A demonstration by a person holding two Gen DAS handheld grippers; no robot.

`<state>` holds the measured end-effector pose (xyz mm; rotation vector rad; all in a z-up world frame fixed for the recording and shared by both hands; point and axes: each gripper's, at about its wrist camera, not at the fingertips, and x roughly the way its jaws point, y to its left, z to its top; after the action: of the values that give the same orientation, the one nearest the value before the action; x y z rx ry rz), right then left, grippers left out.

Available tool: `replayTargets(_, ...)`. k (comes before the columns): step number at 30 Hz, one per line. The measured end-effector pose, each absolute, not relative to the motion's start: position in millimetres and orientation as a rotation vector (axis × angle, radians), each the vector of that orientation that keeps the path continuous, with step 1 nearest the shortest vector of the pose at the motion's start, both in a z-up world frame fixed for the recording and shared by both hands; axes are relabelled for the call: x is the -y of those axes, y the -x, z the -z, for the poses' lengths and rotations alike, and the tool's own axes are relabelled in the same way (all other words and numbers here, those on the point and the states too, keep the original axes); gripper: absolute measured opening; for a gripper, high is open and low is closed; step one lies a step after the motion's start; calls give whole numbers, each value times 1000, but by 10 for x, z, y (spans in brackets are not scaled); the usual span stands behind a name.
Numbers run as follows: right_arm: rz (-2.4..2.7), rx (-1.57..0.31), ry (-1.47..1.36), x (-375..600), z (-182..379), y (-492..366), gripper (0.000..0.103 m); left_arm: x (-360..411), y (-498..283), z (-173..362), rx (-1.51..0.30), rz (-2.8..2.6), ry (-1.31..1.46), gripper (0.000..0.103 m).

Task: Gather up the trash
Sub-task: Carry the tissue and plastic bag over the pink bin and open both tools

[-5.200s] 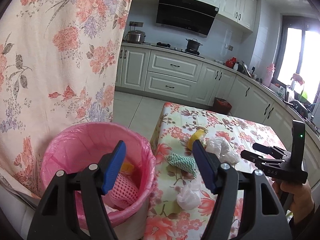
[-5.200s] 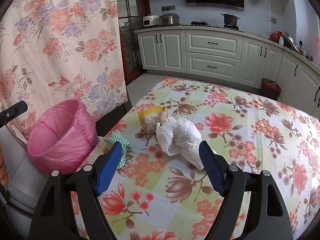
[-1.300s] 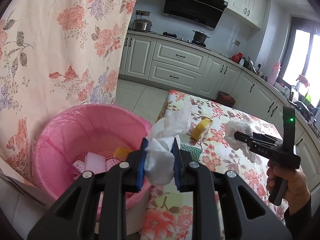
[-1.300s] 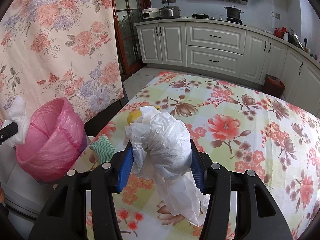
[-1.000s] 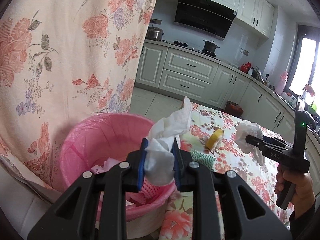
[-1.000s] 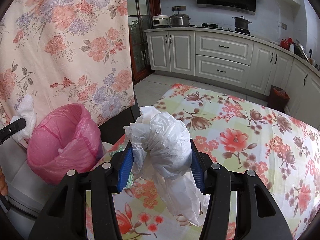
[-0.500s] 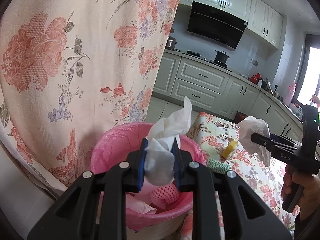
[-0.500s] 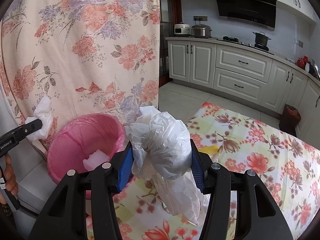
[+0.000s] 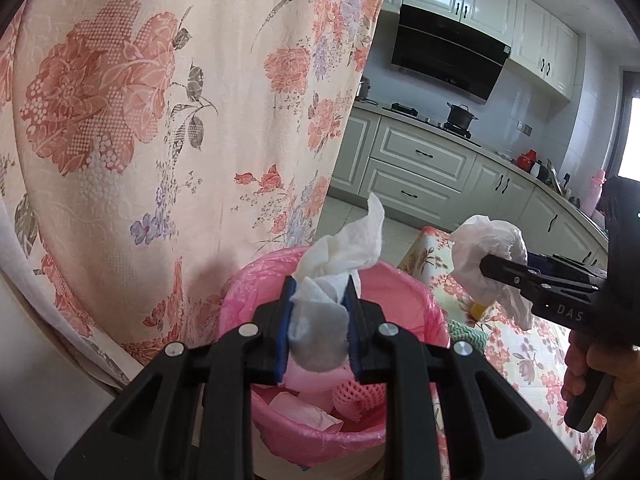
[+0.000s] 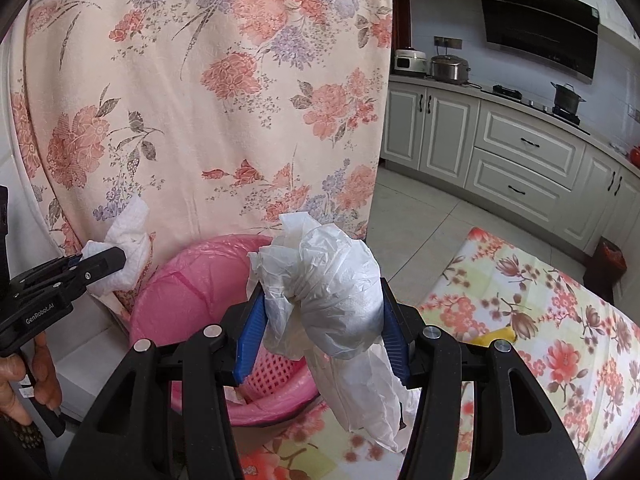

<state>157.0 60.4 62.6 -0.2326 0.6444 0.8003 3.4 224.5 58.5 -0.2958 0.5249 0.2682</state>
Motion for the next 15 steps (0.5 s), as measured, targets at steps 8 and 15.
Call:
replayTargets(8,-828,-669,247,-929,-542,-1605,51,-2346,-23,-602,-514,-282,302,22)
replayTargets(15,-844,-681,268,-1172,-495,-1658,54,-2352,-9,-629,-506,-282,300,22)
